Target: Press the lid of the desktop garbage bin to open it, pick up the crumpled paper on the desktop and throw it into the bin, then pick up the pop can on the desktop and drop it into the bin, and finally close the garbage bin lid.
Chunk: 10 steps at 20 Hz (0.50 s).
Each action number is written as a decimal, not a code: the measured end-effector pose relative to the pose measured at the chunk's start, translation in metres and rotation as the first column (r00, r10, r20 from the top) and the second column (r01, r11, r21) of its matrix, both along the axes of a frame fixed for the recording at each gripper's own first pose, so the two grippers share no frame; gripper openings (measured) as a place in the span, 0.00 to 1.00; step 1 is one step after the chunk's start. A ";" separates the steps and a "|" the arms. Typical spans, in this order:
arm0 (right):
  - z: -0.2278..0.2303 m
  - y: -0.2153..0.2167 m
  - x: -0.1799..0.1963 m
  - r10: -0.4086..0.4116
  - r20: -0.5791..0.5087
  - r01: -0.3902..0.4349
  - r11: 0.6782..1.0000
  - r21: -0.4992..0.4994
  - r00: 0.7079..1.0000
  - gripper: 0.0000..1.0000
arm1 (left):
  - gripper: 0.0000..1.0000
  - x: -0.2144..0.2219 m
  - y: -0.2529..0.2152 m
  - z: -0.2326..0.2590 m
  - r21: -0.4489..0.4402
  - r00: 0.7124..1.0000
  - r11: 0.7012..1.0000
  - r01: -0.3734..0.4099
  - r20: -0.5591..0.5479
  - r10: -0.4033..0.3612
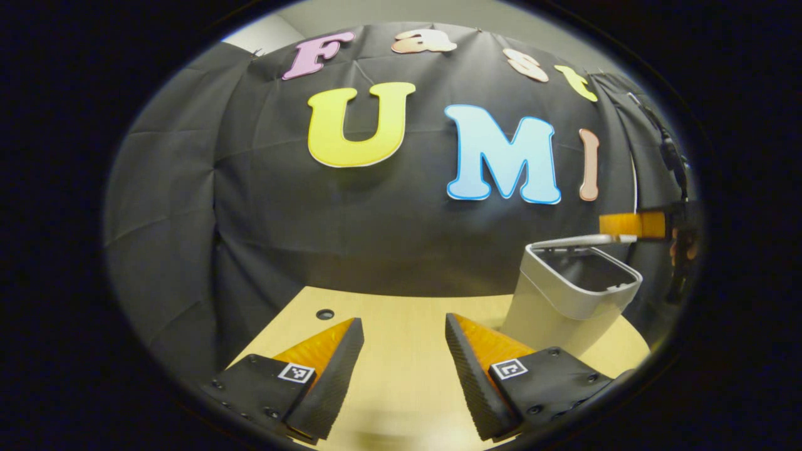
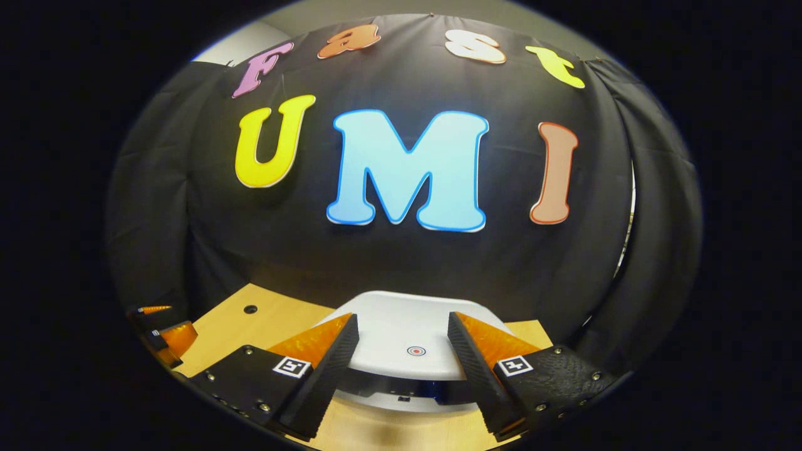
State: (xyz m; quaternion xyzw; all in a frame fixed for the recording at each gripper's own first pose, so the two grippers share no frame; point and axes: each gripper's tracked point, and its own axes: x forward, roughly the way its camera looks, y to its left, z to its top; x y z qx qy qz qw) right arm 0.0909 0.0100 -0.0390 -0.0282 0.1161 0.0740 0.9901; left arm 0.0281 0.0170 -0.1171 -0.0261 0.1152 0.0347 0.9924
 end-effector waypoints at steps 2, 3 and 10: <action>-0.018 0.001 -0.002 -0.003 -0.032 0.003 1.000 0.002 0.999 0.93 | 0.87 -0.001 0.002 0.000 0.001 1.000 1.000 -0.005 -0.001 0.005; -0.028 0.001 -0.003 -0.006 -0.053 0.006 1.000 0.004 0.999 0.93 | 0.89 -0.002 0.002 -0.001 -0.002 1.000 1.000 -0.007 -0.001 0.007; -0.042 0.003 -0.007 -0.018 -0.045 0.019 1.000 0.018 0.999 0.93 | 0.87 -0.004 0.004 -0.001 -0.001 1.000 1.000 -0.013 -0.005 0.013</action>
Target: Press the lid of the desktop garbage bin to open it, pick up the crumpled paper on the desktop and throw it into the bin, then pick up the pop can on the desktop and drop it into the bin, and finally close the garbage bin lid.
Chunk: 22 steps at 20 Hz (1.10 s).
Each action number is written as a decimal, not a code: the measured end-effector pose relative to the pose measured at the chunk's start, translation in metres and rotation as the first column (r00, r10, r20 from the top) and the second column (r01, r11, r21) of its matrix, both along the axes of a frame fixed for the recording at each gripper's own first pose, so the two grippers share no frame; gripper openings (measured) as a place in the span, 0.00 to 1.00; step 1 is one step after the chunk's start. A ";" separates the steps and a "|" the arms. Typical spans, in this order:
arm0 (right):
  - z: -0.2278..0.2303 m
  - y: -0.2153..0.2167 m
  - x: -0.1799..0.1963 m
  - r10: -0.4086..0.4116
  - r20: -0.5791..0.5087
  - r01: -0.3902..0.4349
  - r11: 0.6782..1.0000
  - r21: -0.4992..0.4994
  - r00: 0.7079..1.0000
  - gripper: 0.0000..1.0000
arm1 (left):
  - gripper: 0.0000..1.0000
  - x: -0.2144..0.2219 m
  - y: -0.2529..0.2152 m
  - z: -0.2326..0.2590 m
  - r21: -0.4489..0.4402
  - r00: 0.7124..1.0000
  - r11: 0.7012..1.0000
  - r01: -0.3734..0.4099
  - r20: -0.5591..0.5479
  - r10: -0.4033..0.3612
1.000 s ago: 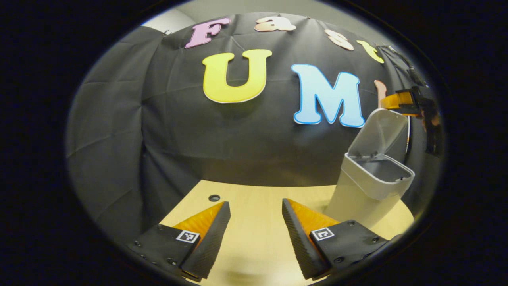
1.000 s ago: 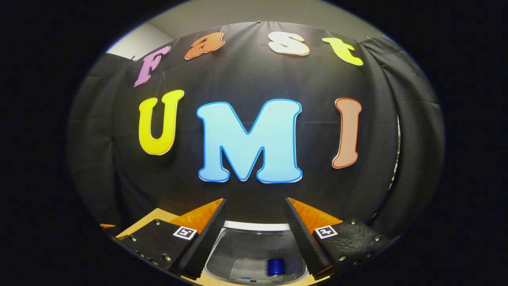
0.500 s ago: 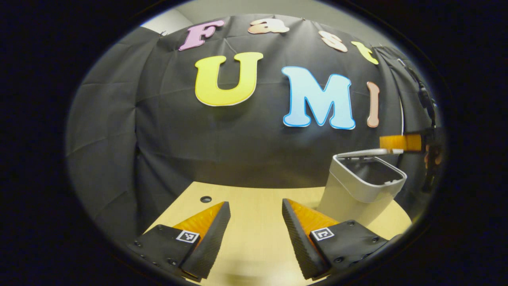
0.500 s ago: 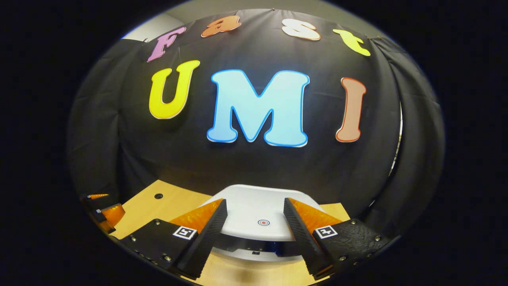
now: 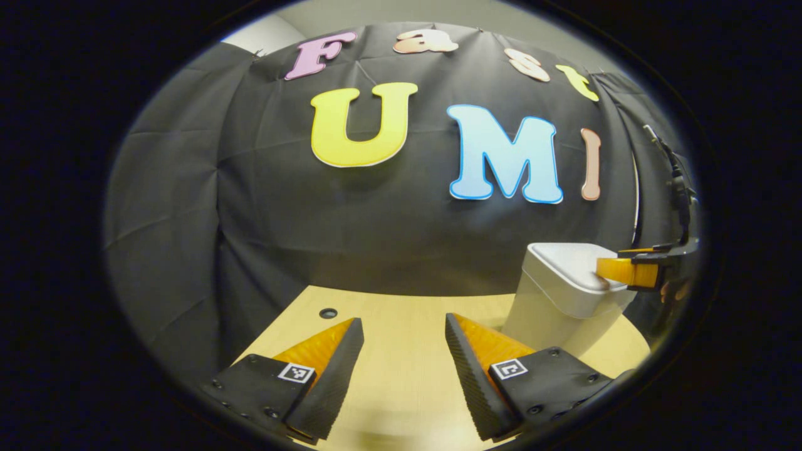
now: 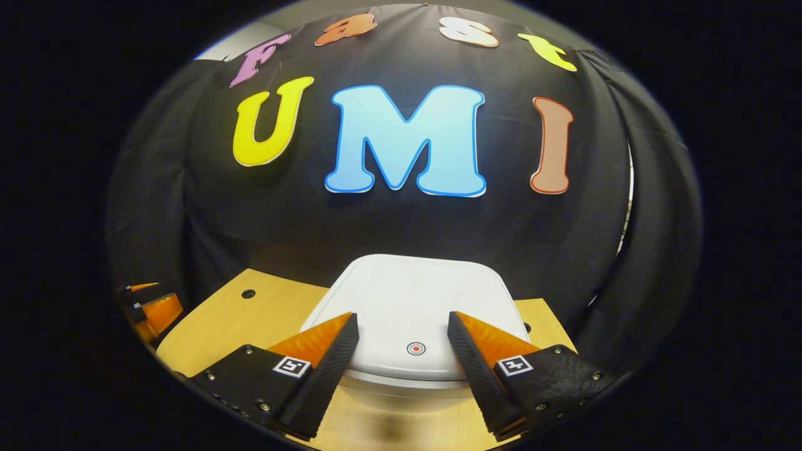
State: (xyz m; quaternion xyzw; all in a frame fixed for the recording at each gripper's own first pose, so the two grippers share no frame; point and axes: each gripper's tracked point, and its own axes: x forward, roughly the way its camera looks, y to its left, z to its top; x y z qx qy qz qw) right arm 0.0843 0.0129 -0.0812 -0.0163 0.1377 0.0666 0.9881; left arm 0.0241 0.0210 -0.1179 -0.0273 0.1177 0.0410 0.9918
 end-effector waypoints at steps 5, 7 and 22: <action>-0.003 0.000 0.000 -0.019 0.028 0.018 0.999 0.027 0.999 0.93 | 0.87 -0.001 -0.006 -0.003 -0.010 1.000 1.000 0.014 -0.005 -0.014; -0.004 0.000 0.000 -0.015 0.042 0.014 1.000 0.020 0.999 0.94 | 0.87 -0.001 -0.010 -0.005 -0.014 1.000 1.000 0.026 -0.008 -0.026; 0.002 -0.010 -0.006 -0.080 0.166 0.066 0.994 0.086 0.983 0.93 | 0.85 -0.013 -0.022 0.016 0.006 0.991 0.991 0.131 0.023 -0.131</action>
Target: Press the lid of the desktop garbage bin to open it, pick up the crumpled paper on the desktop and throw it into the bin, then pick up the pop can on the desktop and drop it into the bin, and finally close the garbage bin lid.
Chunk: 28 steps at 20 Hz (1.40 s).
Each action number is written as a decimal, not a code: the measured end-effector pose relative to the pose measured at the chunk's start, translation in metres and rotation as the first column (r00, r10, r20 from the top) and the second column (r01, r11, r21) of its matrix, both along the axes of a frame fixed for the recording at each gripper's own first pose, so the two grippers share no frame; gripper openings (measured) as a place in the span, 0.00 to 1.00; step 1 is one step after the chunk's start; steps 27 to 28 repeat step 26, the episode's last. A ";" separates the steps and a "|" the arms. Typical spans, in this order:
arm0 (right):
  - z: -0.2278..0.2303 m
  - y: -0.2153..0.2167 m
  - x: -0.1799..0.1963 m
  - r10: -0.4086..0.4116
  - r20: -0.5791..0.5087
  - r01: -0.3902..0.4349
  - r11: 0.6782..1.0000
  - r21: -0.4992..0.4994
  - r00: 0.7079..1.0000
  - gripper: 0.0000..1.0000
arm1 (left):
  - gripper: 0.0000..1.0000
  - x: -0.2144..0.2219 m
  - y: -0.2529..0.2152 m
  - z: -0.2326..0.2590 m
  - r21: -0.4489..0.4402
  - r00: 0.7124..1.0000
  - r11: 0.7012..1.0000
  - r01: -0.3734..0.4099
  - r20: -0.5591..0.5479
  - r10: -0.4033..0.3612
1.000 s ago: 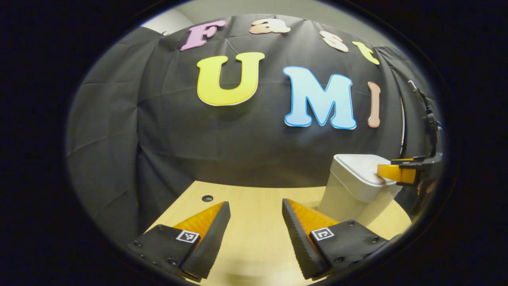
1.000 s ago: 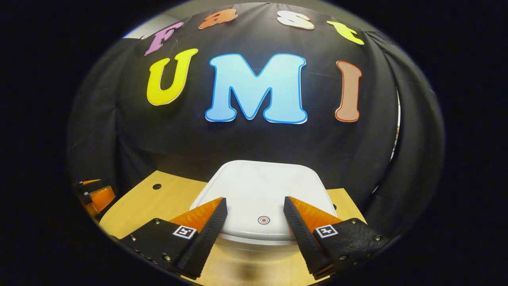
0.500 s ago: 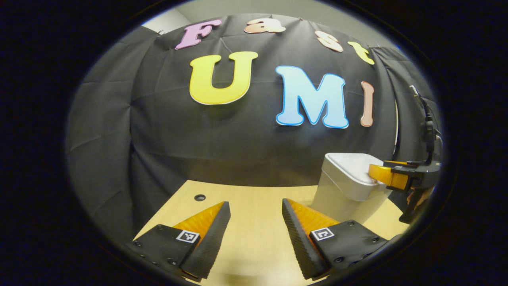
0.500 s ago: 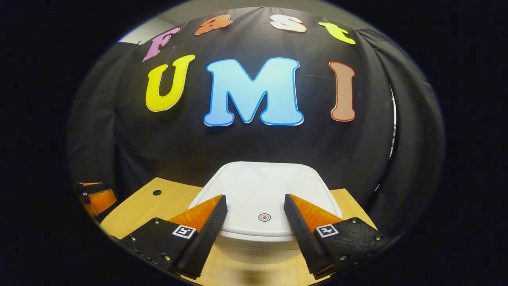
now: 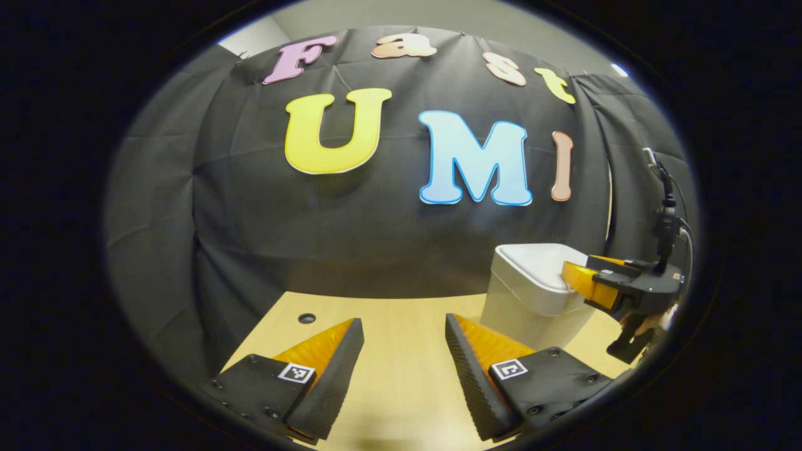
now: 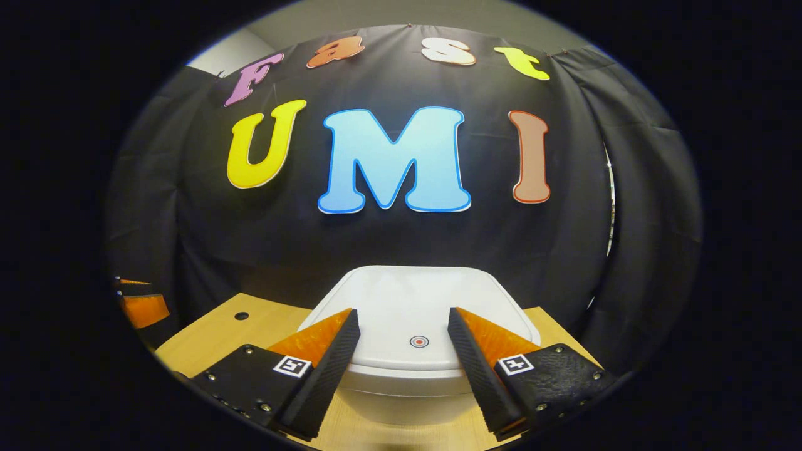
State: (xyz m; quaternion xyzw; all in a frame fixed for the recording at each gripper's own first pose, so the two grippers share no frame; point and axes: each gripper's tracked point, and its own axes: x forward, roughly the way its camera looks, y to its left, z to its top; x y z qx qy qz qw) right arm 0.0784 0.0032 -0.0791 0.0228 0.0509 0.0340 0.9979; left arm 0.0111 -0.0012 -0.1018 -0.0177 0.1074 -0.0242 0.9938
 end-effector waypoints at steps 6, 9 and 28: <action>0.013 -0.013 -0.013 -0.032 0.010 0.032 0.999 -0.031 0.999 0.94 | 0.86 -0.004 0.007 0.007 0.018 1.000 1.000 0.014 0.012 -0.014; 0.044 -0.025 -0.035 -0.067 0.089 0.072 0.996 -0.058 0.994 0.93 | 0.89 -0.001 -0.006 0.016 0.037 0.999 0.998 0.043 0.027 -0.044; 0.102 -0.283 -0.111 0.008 0.331 0.030 0.994 -0.109 0.944 0.93 | 0.89 -0.011 -0.341 0.101 -0.018 0.970 0.999 0.046 0.238 -0.041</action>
